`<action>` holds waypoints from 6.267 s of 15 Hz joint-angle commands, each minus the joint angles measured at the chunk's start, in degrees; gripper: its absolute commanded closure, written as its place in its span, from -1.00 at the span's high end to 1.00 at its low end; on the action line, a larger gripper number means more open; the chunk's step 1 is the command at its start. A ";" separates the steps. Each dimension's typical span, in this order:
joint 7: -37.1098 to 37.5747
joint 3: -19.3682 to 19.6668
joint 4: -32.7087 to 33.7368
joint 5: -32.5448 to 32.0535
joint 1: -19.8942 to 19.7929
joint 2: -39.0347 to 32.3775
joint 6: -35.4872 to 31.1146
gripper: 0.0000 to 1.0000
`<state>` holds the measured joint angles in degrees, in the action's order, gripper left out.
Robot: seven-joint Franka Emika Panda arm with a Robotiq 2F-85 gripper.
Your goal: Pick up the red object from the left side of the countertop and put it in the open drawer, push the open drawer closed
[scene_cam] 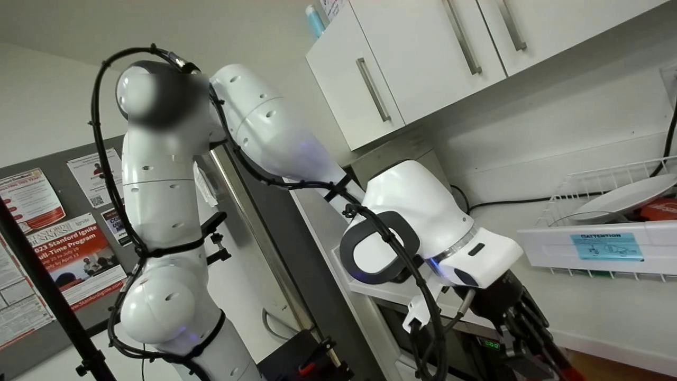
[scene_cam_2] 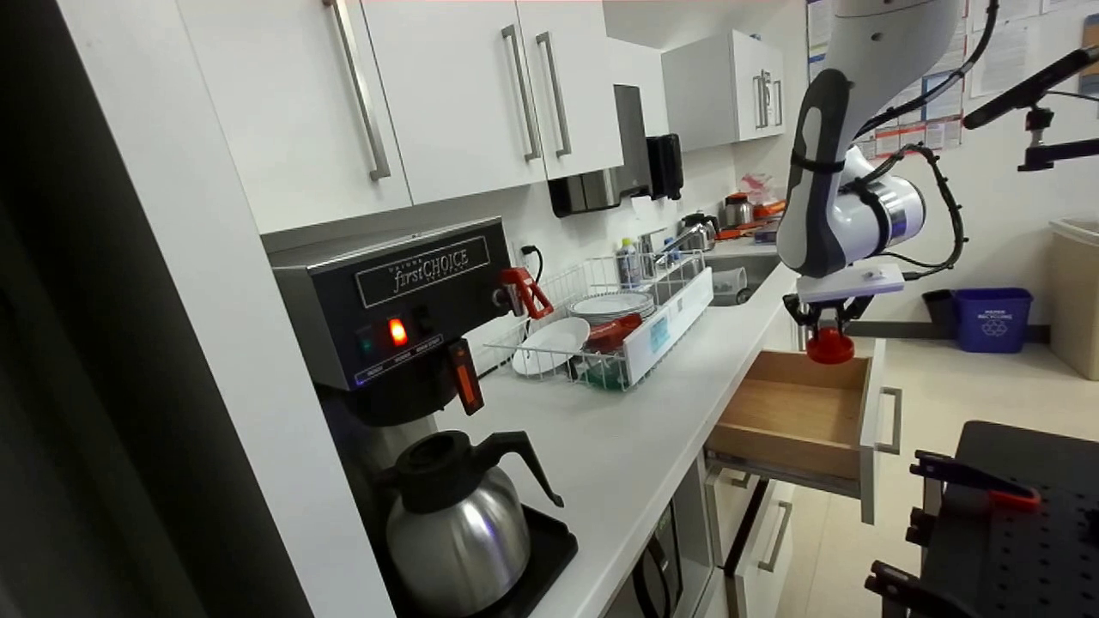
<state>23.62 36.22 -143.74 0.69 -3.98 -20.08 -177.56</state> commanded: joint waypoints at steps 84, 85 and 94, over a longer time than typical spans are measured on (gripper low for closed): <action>-5.49 -24.93 13.96 64.18 -48.73 -11.46 15.23 -0.99; -7.69 -26.28 15.55 66.86 -51.30 -12.09 17.63 -0.99; -14.18 -24.74 27.25 82.84 -55.94 -24.51 40.16 -0.99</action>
<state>10.01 10.47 -120.20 79.92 -60.35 -40.77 -142.72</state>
